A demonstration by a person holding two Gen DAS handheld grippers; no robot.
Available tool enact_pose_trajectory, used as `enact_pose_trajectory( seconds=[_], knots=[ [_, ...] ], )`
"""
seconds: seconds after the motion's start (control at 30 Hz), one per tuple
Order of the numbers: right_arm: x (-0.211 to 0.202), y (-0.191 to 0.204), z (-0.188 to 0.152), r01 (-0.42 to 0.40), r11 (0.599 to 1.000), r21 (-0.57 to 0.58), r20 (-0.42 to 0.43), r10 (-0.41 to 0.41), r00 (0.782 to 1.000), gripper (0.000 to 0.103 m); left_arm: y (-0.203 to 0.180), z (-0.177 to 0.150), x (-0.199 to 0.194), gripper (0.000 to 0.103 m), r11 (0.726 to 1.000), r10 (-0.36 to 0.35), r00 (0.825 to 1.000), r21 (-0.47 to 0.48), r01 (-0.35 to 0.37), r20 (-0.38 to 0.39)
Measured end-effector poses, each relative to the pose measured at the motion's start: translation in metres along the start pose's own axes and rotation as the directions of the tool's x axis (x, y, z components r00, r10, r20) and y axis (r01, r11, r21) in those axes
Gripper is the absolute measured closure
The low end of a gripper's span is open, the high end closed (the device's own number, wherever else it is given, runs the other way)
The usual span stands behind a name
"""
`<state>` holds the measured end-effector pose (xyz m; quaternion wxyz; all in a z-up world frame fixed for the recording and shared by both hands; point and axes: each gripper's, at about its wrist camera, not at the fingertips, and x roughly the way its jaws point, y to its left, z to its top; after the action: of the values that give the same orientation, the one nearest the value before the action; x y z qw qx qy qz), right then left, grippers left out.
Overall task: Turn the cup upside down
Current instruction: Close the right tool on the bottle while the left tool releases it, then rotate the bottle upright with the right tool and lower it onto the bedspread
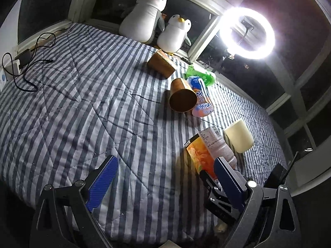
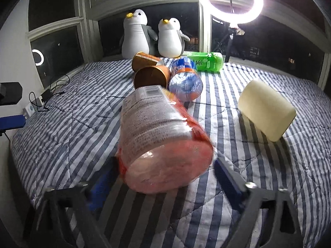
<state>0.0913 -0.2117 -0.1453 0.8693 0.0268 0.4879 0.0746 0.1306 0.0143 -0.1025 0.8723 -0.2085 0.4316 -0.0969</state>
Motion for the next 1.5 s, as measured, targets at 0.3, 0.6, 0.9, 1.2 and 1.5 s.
enact_pose_trajectory(
  seconds=[0.3, 0.6, 0.9, 1.2, 1.5],
  knots=[
    [-0.025, -0.005, 0.009, 0.026, 1.0, -0.016, 0.034, -0.025, 0.999, 0.018, 0.002, 0.0, 0.001, 0.007, 0.999, -0.03, 1.0, -0.012, 0.03, 0.005],
    [-0.041, -0.001, 0.025, 0.071, 0.995, -0.063, 0.075, -0.067, 0.995, 0.019, 0.006, -0.005, 0.004, 0.007, 1.0, 0.002, 1.0, 0.02, -0.003, 0.024],
    [-0.03, 0.011, 0.037, 0.072, 0.994, -0.086, 0.081, -0.065, 0.995, 0.019, -0.001, -0.011, -0.002, 0.007, 0.995, 0.048, 0.996, 0.086, -0.055, 0.08],
    [-0.019, 0.028, 0.045, 0.049, 0.992, -0.114, 0.084, -0.04, 0.996, 0.019, 0.006, -0.009, -0.004, 0.007, 0.994, 0.068, 0.994, 0.077, -0.076, 0.091],
    [-0.017, 0.034, 0.048, 0.05, 0.992, -0.119, 0.092, -0.039, 0.995, 0.019, 0.005, -0.01, -0.002, 0.007, 0.992, 0.081, 0.992, 0.087, -0.089, 0.092]
  ],
)
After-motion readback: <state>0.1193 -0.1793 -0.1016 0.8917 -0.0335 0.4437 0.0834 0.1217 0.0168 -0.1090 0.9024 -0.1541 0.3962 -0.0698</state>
